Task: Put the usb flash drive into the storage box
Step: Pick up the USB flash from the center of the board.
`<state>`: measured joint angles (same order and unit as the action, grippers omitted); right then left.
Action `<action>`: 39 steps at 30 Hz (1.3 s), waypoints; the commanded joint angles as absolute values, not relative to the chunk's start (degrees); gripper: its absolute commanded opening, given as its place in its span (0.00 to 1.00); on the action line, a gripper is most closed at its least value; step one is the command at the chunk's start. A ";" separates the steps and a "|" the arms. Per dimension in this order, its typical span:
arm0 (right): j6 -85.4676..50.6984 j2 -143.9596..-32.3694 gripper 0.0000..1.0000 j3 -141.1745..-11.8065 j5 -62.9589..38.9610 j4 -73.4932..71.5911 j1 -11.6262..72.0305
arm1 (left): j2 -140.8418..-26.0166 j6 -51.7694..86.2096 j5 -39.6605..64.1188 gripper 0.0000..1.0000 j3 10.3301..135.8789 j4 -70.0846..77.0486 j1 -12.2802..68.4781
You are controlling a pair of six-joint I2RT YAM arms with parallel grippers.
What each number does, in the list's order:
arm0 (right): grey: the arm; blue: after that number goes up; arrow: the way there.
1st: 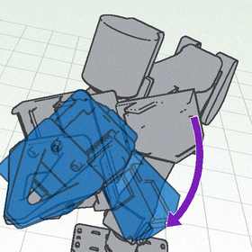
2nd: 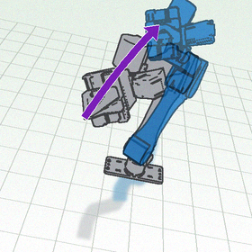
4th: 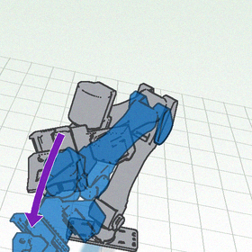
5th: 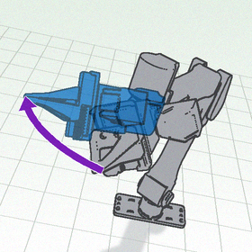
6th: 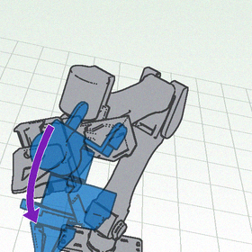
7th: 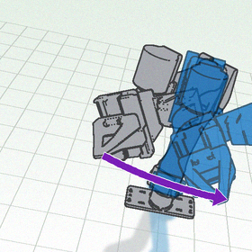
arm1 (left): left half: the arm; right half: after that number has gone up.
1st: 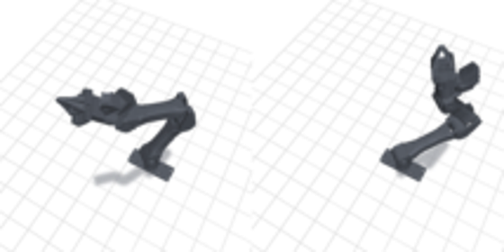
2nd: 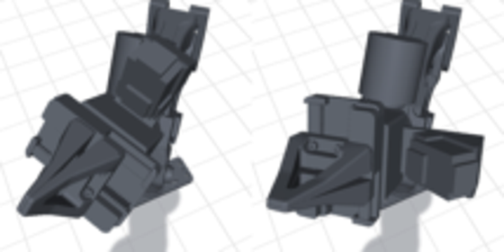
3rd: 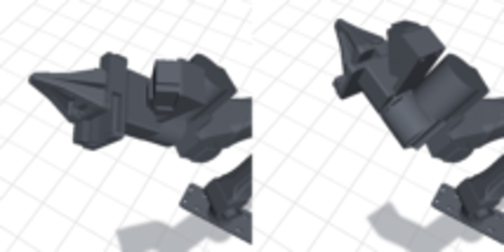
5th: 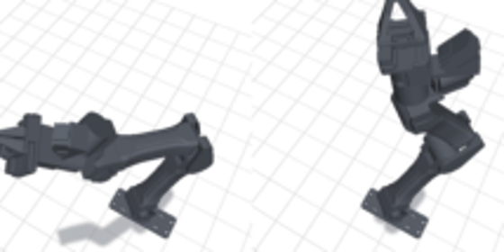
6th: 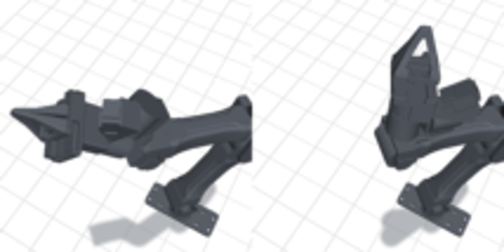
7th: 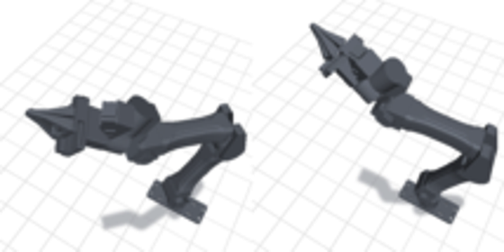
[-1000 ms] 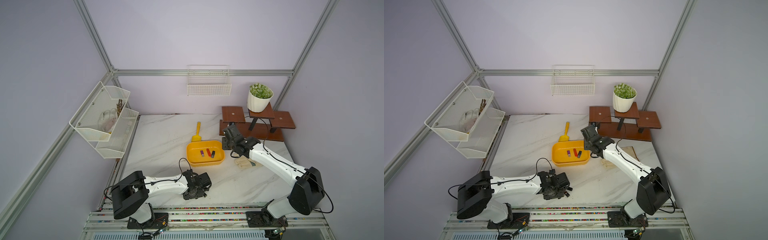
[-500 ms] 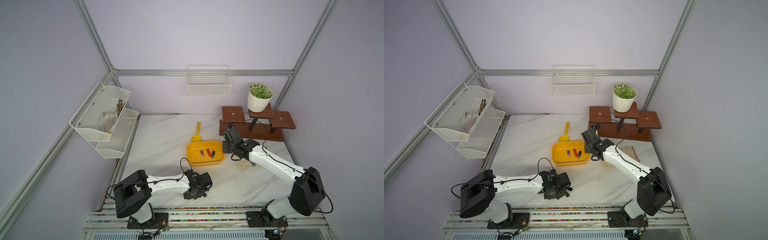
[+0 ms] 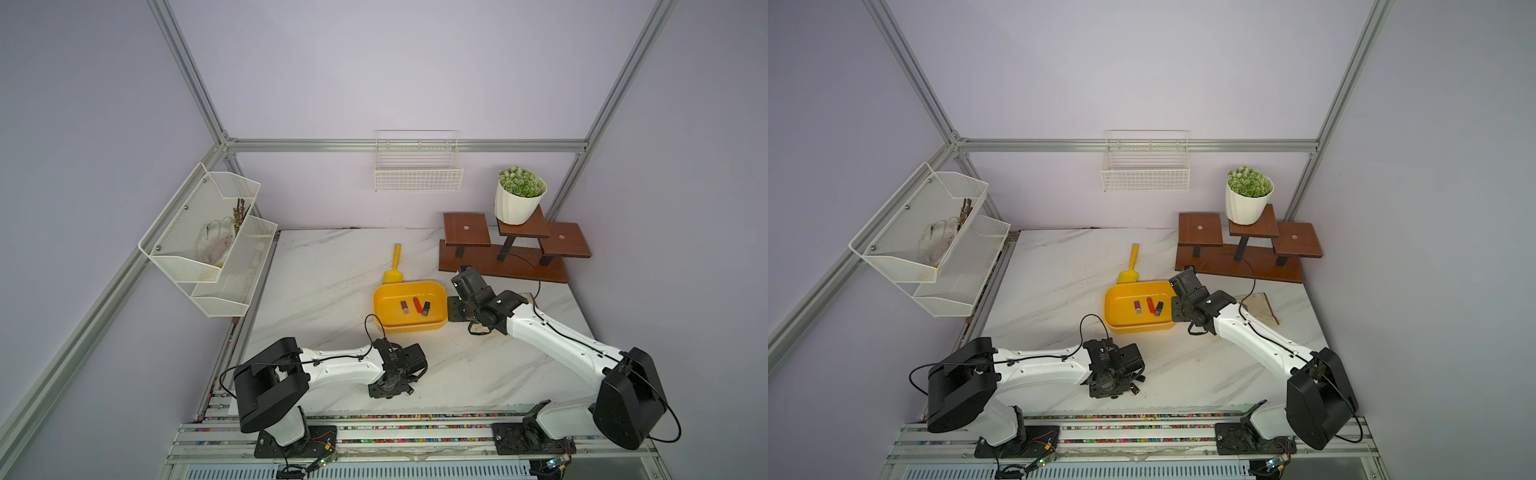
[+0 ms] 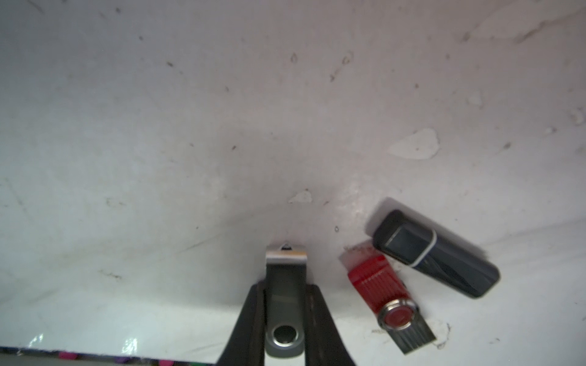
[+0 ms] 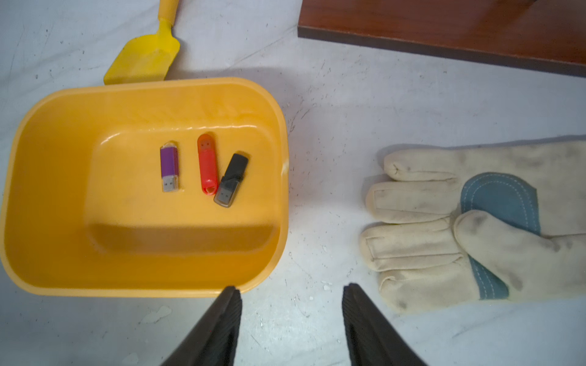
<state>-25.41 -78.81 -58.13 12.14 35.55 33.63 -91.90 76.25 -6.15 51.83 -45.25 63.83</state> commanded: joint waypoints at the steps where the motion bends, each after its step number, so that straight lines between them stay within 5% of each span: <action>1: -26.39 -75.83 0.57 -55.80 9.74 34.88 34.61 | -93.10 74.25 -6.36 0.10 52.76 -44.66 63.22; 8: -26.67 -73.12 0.58 -51.77 7.47 33.69 36.45 | -90.14 68.51 -7.73 0.01 58.25 -54.36 60.03; 24: -25.94 -76.72 0.56 -47.45 2.30 28.07 53.63 | -76.49 42.47 -10.66 0.01 70.65 -70.40 31.65; 39: -34.33 -86.62 0.54 -53.09 2.72 30.34 67.43 | -72.78 39.87 -8.18 0.00 64.00 -67.07 24.46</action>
